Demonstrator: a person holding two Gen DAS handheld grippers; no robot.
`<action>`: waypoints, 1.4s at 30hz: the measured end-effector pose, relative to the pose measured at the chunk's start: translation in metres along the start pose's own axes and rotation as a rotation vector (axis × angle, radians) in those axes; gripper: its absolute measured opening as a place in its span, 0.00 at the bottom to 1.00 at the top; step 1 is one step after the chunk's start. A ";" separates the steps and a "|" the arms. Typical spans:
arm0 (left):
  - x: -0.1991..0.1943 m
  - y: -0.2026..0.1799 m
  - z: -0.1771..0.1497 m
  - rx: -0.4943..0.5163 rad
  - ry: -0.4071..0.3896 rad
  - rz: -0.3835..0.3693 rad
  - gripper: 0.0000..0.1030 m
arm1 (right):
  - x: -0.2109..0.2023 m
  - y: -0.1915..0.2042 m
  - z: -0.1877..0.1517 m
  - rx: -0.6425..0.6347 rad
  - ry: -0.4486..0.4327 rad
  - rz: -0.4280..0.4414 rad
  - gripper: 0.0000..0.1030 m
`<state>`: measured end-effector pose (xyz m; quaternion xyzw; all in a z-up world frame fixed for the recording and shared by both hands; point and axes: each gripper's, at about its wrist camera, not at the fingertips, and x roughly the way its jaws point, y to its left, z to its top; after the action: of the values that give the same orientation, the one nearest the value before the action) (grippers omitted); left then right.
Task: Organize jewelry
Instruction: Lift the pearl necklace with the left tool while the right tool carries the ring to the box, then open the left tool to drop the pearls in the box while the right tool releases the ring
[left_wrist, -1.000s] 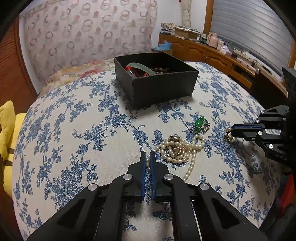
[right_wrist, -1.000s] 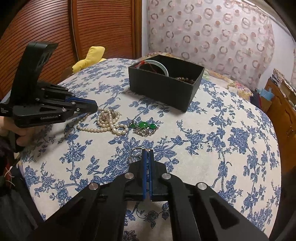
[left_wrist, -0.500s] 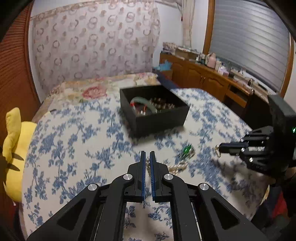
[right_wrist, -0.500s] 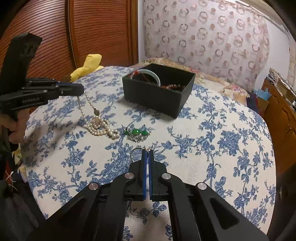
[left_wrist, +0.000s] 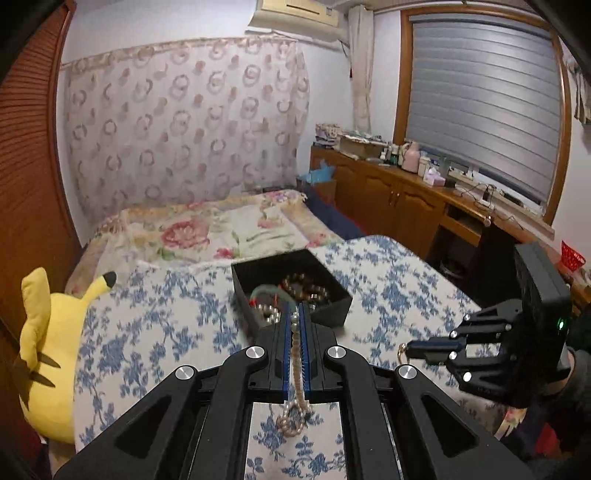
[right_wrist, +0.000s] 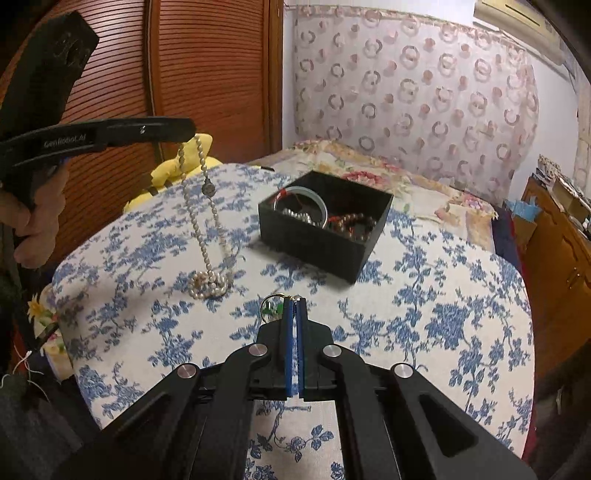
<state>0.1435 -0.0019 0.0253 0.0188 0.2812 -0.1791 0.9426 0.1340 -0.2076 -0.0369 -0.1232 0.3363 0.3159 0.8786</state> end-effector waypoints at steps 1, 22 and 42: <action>-0.001 -0.001 0.005 0.002 -0.008 0.000 0.03 | -0.001 0.000 0.002 -0.001 -0.005 -0.001 0.02; -0.017 -0.019 0.082 0.046 -0.125 0.010 0.04 | -0.017 -0.012 0.061 -0.016 -0.100 -0.031 0.02; 0.054 0.006 0.140 0.043 -0.118 0.003 0.04 | 0.040 -0.053 0.110 -0.030 -0.087 -0.002 0.02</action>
<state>0.2604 -0.0329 0.1138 0.0289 0.2213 -0.1846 0.9571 0.2469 -0.1823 0.0183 -0.1229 0.2929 0.3251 0.8907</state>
